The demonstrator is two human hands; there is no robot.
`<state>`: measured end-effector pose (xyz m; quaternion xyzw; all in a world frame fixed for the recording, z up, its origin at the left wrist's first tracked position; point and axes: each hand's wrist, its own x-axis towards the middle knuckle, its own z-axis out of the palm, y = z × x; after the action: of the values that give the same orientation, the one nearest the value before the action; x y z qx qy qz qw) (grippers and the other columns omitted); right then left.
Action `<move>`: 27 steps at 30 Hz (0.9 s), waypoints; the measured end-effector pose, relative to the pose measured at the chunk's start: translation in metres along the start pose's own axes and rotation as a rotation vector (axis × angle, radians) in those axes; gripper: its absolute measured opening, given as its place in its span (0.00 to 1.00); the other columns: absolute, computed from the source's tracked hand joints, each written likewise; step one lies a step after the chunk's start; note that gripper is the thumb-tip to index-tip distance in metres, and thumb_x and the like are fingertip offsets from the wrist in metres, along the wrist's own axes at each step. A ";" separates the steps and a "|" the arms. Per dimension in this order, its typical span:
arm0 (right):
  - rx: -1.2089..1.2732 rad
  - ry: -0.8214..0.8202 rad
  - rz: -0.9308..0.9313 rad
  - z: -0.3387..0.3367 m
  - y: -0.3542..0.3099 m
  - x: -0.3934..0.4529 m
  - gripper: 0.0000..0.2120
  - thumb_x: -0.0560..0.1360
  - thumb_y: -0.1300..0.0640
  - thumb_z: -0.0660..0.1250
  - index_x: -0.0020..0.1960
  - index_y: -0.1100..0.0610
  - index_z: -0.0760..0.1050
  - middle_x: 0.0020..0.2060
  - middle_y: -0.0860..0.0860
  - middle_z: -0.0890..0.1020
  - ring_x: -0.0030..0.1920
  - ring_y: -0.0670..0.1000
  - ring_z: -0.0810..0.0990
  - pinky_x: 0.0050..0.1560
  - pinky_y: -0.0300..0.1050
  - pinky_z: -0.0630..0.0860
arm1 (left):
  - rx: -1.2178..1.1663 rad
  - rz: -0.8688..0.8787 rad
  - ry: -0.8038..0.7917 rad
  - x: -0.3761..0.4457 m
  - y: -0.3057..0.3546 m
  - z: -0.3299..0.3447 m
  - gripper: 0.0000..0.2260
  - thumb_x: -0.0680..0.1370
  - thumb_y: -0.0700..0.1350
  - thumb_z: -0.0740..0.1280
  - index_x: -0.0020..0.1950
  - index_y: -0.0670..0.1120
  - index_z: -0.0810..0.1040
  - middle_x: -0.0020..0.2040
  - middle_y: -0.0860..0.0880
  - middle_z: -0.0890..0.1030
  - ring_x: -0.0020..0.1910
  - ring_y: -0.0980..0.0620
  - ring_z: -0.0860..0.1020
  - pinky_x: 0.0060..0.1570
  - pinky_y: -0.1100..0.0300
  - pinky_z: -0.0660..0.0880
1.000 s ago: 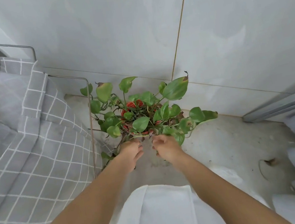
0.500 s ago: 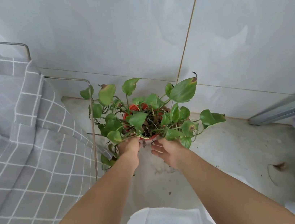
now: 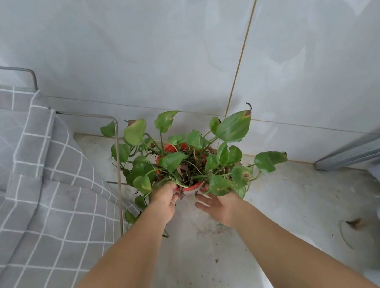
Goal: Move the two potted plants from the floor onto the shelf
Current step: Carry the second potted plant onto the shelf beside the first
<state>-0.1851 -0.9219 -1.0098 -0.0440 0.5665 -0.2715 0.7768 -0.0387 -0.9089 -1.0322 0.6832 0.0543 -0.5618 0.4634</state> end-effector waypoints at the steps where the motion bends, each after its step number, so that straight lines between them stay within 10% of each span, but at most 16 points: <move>1: -0.004 -0.009 -0.010 0.000 -0.002 -0.003 0.07 0.81 0.65 0.60 0.58 0.59 0.71 0.61 0.60 0.74 0.67 0.63 0.72 0.60 0.61 0.72 | 0.004 0.006 -0.004 -0.001 0.002 0.002 0.11 0.76 0.26 0.57 0.43 0.38 0.76 0.37 0.43 0.76 0.31 0.49 0.72 0.30 0.59 0.75; 13: -0.069 0.046 -0.203 -0.026 -0.012 -0.072 0.18 0.77 0.71 0.61 0.65 0.59 0.70 0.56 0.56 0.74 0.54 0.56 0.68 0.66 0.59 0.71 | 0.048 0.031 -0.096 -0.091 0.020 0.025 0.13 0.75 0.25 0.55 0.36 0.38 0.72 0.35 0.41 0.73 0.30 0.45 0.71 0.21 0.61 0.77; 19: -0.213 -0.044 -0.389 -0.028 -0.033 -0.144 0.14 0.73 0.74 0.62 0.38 0.57 0.75 0.42 0.53 0.81 0.46 0.51 0.76 0.48 0.47 0.67 | 0.202 0.034 -0.142 -0.175 0.055 0.032 0.09 0.76 0.27 0.56 0.39 0.36 0.71 0.42 0.36 0.73 0.34 0.42 0.74 0.33 0.52 0.81; 27: -0.170 0.144 -0.702 -0.025 -0.048 -0.203 0.17 0.73 0.73 0.59 0.34 0.57 0.77 0.30 0.48 0.77 0.32 0.46 0.71 0.32 0.40 0.64 | 0.206 0.123 -0.134 -0.283 0.089 0.035 0.12 0.74 0.25 0.58 0.33 0.34 0.71 0.38 0.37 0.74 0.52 0.33 0.76 0.63 0.44 0.74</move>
<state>-0.2681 -0.8606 -0.8268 -0.2810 0.5906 -0.4757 0.5882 -0.1137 -0.8572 -0.7475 0.6901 -0.0767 -0.5794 0.4268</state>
